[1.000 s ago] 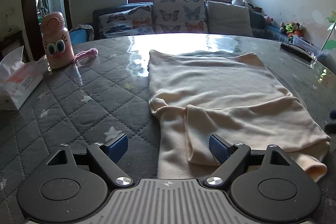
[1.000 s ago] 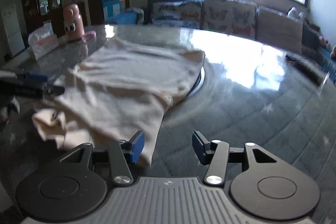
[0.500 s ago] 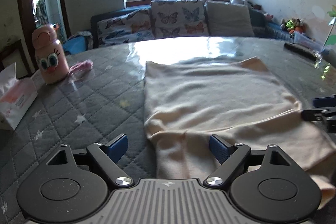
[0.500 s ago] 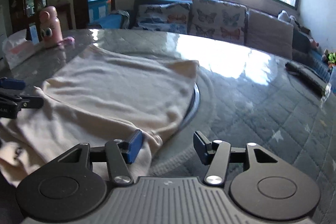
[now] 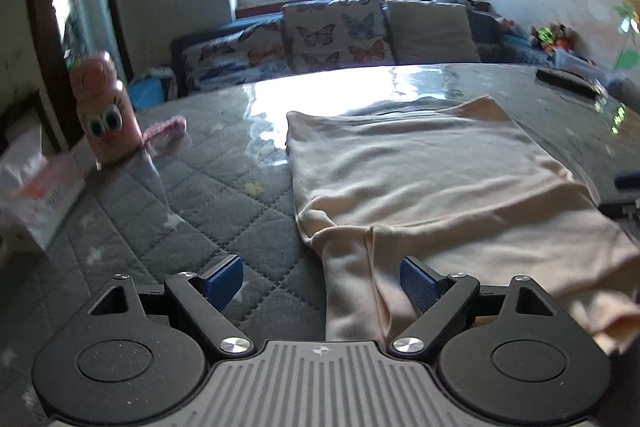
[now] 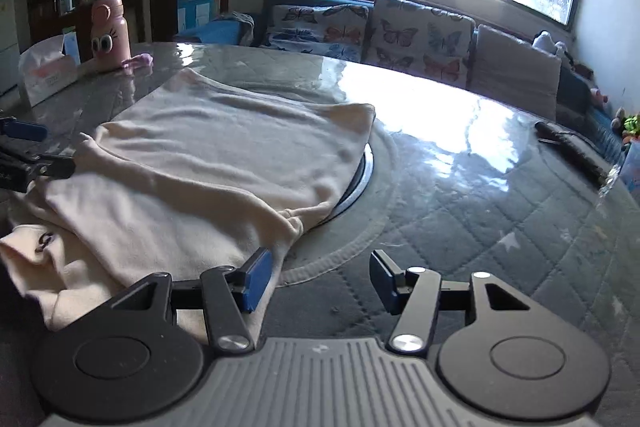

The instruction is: Fold clothes

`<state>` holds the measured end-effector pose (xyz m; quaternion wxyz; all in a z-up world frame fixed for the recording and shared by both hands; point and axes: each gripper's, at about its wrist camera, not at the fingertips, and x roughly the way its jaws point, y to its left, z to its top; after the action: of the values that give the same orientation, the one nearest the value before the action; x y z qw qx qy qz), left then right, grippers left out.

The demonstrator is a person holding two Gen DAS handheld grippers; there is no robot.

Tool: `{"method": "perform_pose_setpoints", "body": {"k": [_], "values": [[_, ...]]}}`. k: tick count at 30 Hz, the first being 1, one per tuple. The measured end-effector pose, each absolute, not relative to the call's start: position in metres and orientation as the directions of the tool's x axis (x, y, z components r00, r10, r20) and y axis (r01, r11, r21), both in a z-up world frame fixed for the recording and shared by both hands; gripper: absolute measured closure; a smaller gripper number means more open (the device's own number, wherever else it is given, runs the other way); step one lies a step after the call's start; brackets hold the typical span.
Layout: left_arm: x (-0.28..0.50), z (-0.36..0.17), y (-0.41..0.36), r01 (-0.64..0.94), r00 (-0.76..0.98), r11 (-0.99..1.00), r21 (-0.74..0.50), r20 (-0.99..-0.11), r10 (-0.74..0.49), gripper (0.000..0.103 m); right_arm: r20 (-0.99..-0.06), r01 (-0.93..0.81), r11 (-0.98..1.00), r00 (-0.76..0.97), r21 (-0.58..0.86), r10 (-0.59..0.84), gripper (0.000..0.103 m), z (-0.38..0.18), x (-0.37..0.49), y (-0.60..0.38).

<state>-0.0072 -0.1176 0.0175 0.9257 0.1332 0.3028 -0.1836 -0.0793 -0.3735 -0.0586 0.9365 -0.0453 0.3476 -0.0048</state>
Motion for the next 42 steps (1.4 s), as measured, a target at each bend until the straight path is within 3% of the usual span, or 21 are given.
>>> {"method": "perform_pose_setpoints", "body": {"k": [9,16,22,26,29,38,42], "values": [[-0.055,0.028,-0.111,0.547,0.751,0.793,0.267,-0.575,-0.324,0.016,-0.643,-0.119,0.985,0.766,-0.125,0.011,0.047,-0.057,-0.090,-0.350],[-0.096,0.022,-0.116,0.698,0.695,0.603,0.385,-0.565,-0.444,0.018,-0.640,-0.144,0.982,0.768,-0.118,0.036,0.042,-0.045,-0.101,-0.351],[-0.106,0.004,-0.135,0.754,0.649,0.520,0.402,-0.583,-0.489,0.043,-0.642,-0.218,0.968,0.762,-0.125,0.089,0.041,-0.038,-0.115,-0.345],[-0.103,0.002,-0.140,0.769,0.631,0.515,0.378,-0.578,-0.517,0.074,-0.639,-0.270,0.953,0.759,-0.138,0.123,0.037,-0.032,-0.125,-0.340],[-0.097,0.004,-0.142,0.777,0.619,0.521,0.352,-0.577,-0.533,0.088,-0.643,-0.338,0.928,0.748,-0.156,0.165,0.032,-0.028,-0.133,-0.333],[-0.070,0.027,-0.139,0.768,0.606,0.597,0.233,-0.566,-0.559,0.094,-0.659,-0.484,0.845,0.716,-0.228,0.232,0.029,-0.041,-0.136,-0.302],[-0.060,0.033,-0.139,0.761,0.605,0.618,0.198,-0.561,-0.565,0.094,-0.640,-0.483,0.840,0.732,-0.247,0.233,0.037,-0.047,-0.125,-0.292]]}}
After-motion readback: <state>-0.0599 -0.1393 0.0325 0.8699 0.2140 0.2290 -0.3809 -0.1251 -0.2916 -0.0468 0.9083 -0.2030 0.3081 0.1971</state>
